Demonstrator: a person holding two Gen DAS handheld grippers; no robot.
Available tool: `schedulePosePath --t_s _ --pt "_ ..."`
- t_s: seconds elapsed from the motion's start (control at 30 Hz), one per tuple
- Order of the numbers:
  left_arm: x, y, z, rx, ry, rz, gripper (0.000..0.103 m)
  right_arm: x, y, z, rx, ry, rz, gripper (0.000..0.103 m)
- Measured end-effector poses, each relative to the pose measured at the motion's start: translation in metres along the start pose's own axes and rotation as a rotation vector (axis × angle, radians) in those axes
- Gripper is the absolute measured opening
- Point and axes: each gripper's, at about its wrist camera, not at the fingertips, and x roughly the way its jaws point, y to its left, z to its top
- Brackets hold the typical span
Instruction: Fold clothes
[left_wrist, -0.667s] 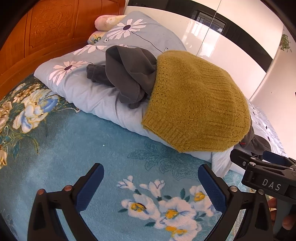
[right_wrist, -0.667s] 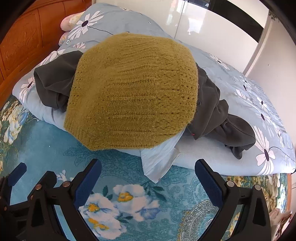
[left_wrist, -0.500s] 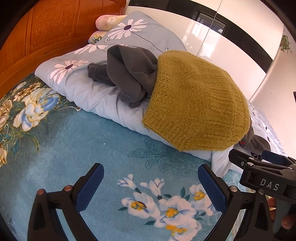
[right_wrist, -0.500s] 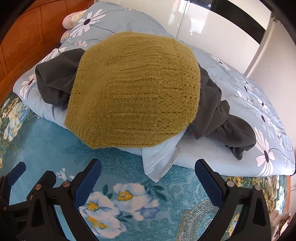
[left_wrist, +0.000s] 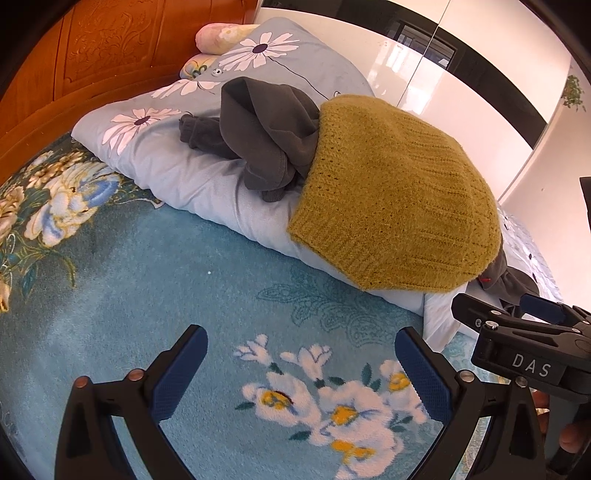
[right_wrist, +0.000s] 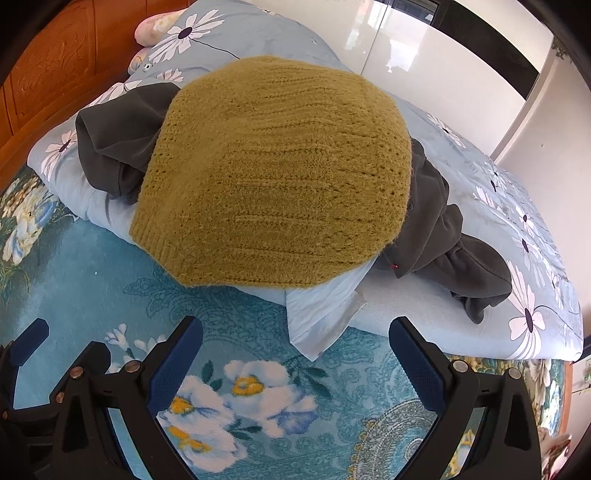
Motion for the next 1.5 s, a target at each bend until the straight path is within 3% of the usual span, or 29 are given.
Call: schedulePosePath --t_s 0.8,1.5 --pt "-0.001 0.007 0.004 -0.043 0.009 -0.024 0.103 0.004 0.014 0.004 -0.072 -0.033 -0.065 0.101" --pt "-0.005 0.006 0.003 -0.065 0.008 -0.044 0.103 0.006 0.011 0.005 -0.071 -0.023 -0.072 0.101"
